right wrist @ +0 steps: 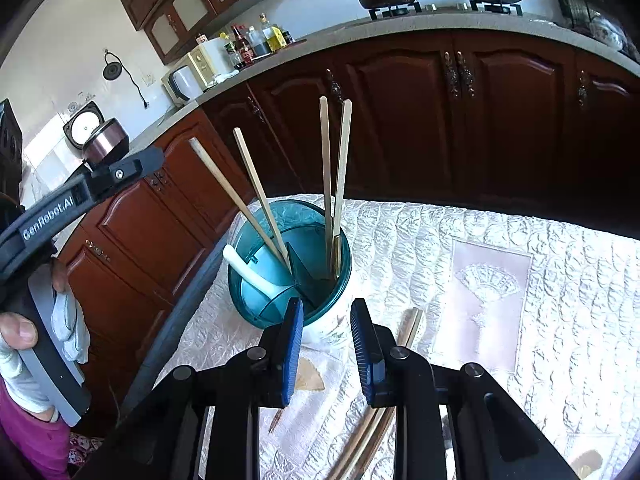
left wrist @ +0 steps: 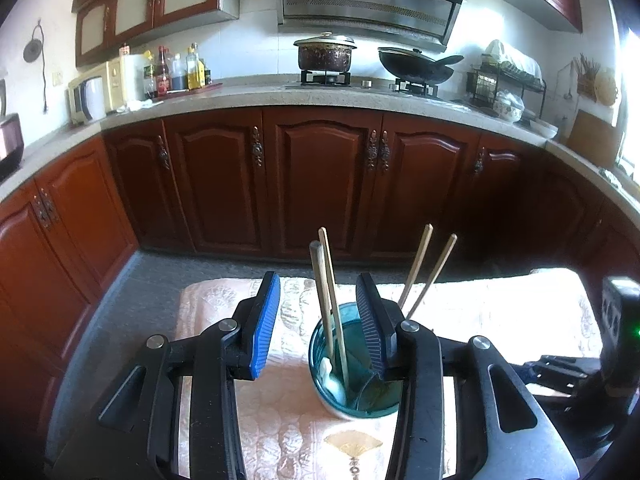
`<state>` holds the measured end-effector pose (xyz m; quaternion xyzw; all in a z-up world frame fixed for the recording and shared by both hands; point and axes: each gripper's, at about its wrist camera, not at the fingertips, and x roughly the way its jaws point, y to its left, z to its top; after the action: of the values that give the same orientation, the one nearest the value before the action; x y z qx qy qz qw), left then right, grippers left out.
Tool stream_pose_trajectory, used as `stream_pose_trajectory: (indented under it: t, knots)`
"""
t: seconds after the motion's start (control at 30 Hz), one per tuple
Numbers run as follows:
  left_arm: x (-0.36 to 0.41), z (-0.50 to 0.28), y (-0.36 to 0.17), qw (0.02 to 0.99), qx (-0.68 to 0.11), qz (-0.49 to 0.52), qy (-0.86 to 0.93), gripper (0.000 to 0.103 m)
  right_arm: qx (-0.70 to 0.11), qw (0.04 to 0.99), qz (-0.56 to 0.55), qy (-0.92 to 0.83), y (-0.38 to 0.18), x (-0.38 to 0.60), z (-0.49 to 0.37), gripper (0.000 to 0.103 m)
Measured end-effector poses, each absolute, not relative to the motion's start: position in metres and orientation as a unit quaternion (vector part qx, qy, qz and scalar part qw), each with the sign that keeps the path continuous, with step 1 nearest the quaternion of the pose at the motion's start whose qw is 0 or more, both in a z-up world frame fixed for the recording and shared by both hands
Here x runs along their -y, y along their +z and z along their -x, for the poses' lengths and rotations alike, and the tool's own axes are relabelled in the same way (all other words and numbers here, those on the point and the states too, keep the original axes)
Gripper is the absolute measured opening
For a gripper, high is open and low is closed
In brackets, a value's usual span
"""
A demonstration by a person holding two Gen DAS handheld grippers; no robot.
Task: Organize utensils
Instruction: 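Open both tools and pull them back from the cup, then grasp another wooden chopstick with the left tool while the right tool reaches the silver spoon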
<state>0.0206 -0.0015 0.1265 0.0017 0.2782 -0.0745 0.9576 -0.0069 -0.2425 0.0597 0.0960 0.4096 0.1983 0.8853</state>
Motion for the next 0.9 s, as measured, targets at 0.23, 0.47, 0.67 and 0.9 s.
stream_pose_trajectory:
  t: [0.23,0.47,0.67,0.9]
  knots:
    - [0.010,0.005,0.120,0.955,-0.282,-0.003,-0.092,0.039,-0.401,0.893,-0.083,0.185,0.068,0.249,0.031,0.028]
    - [0.029,0.037,0.111,0.951,-0.284,-0.017,-0.120,0.039,-0.400,0.897,-0.077,0.170,0.070,0.263,0.052,0.029]
    - [0.044,0.047,0.093,0.939,-0.312,-0.011,-0.146,0.041,-0.416,0.894,-0.066,0.153,0.056,0.277,0.065,0.034]
    - [0.048,0.051,0.056,0.915,-0.364,0.018,-0.173,0.056,-0.467,0.870,-0.100,0.124,0.003,0.306,0.065,0.034]
